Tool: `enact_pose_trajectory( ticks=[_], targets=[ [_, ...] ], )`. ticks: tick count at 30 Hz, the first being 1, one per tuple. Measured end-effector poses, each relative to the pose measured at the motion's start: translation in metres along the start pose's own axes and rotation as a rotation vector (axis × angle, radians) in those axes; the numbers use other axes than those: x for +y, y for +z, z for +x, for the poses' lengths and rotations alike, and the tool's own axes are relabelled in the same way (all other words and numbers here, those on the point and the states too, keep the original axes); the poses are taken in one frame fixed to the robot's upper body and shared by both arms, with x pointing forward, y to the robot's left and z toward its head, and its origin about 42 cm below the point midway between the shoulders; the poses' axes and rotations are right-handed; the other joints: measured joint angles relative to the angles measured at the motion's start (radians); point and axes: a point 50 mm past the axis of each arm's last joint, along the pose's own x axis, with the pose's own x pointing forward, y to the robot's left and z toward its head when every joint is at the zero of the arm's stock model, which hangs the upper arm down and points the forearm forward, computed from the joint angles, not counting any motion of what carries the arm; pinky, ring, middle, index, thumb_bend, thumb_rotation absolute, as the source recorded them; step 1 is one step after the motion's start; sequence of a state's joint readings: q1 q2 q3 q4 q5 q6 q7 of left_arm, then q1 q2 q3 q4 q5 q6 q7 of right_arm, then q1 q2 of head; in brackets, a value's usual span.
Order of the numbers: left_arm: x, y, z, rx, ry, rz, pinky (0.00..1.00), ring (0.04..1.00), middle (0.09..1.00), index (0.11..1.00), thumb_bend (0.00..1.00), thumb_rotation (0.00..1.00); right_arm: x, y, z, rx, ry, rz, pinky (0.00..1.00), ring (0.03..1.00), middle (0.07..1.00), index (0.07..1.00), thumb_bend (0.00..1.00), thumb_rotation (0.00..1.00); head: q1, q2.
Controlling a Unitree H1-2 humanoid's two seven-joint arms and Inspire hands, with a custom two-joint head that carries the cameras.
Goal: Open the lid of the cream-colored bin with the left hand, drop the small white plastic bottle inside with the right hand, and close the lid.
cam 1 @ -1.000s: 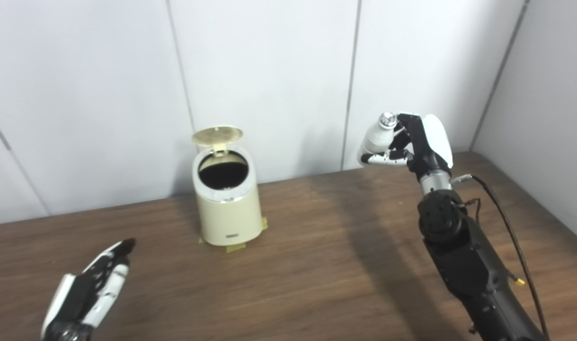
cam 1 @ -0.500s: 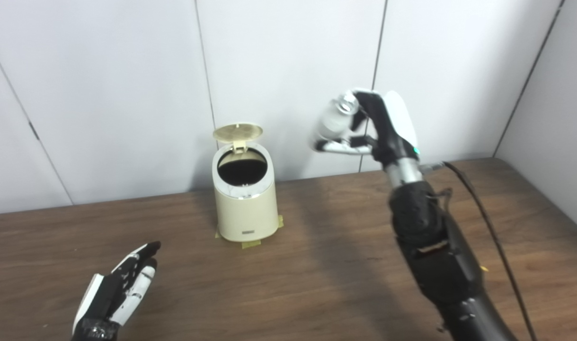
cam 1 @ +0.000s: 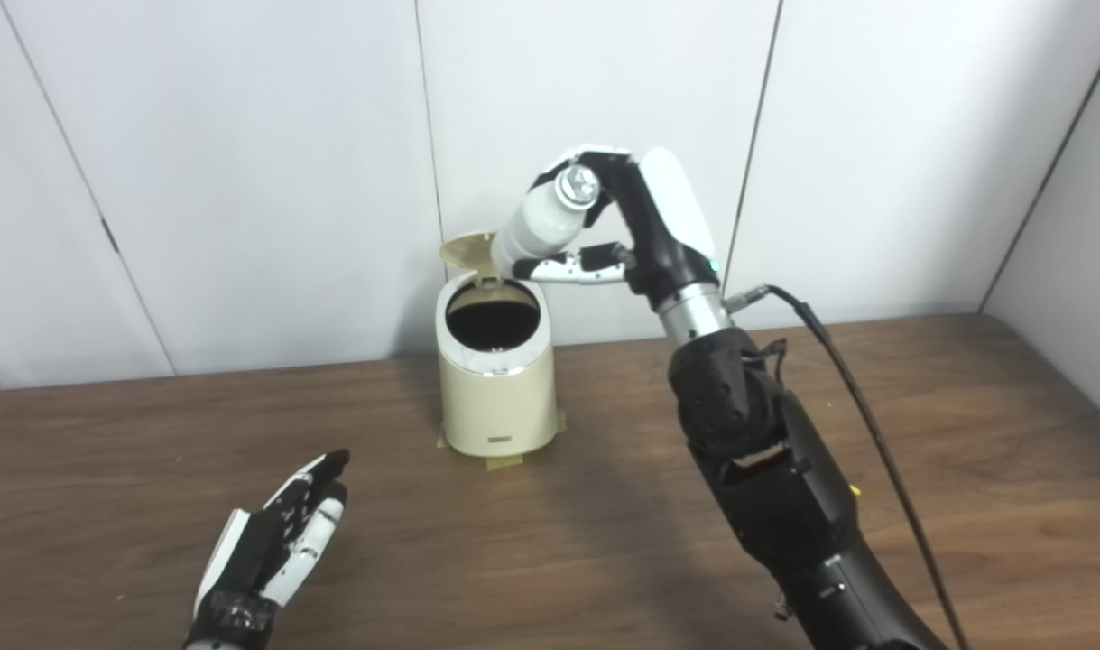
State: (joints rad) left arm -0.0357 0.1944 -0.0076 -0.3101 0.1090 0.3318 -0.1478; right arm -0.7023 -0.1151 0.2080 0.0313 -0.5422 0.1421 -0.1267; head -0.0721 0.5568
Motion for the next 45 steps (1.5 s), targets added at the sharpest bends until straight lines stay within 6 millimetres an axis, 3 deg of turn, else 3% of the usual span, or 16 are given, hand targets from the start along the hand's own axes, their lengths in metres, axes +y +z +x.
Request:
enact_pose_trajectory(
  ticks=[6,14,23,33,45],
  targets=[
    [-0.004,-0.003,-0.003,0.011,0.003,-0.013,0.85,0.918,0.935,0.922,0.37,0.69,0.025,-0.004,0.003,0.027,0.048,0.039,0.40,0.442,0.507,0.471,0.52,0.00,0.014,0.000],
    [-0.007,-0.002,-0.003,0.009,0.003,-0.016,0.85,0.905,0.917,0.911,0.37,0.69,0.044,-0.018,0.001,0.058,0.097,0.066,0.40,0.436,0.499,0.485,0.52,0.00,0.031,0.003],
    [-0.006,0.000,-0.003,0.002,0.014,-0.014,0.85,0.906,0.917,0.906,0.38,0.69,0.052,-0.037,-0.002,0.085,0.104,0.039,0.37,0.434,0.490,0.487,0.50,0.00,0.034,0.003],
    [-0.006,0.000,-0.003,0.002,0.016,-0.014,0.86,0.907,0.916,0.908,0.37,0.68,0.046,-0.053,-0.004,0.095,0.082,-0.013,0.37,0.429,0.490,0.499,0.50,0.00,0.029,0.006],
    [-0.007,0.000,-0.003,0.001,0.014,-0.012,0.86,0.904,0.913,0.909,0.38,0.68,0.046,-0.053,-0.005,0.059,0.073,-0.051,0.35,0.413,0.506,0.523,0.50,0.00,0.025,0.015]
  ],
)
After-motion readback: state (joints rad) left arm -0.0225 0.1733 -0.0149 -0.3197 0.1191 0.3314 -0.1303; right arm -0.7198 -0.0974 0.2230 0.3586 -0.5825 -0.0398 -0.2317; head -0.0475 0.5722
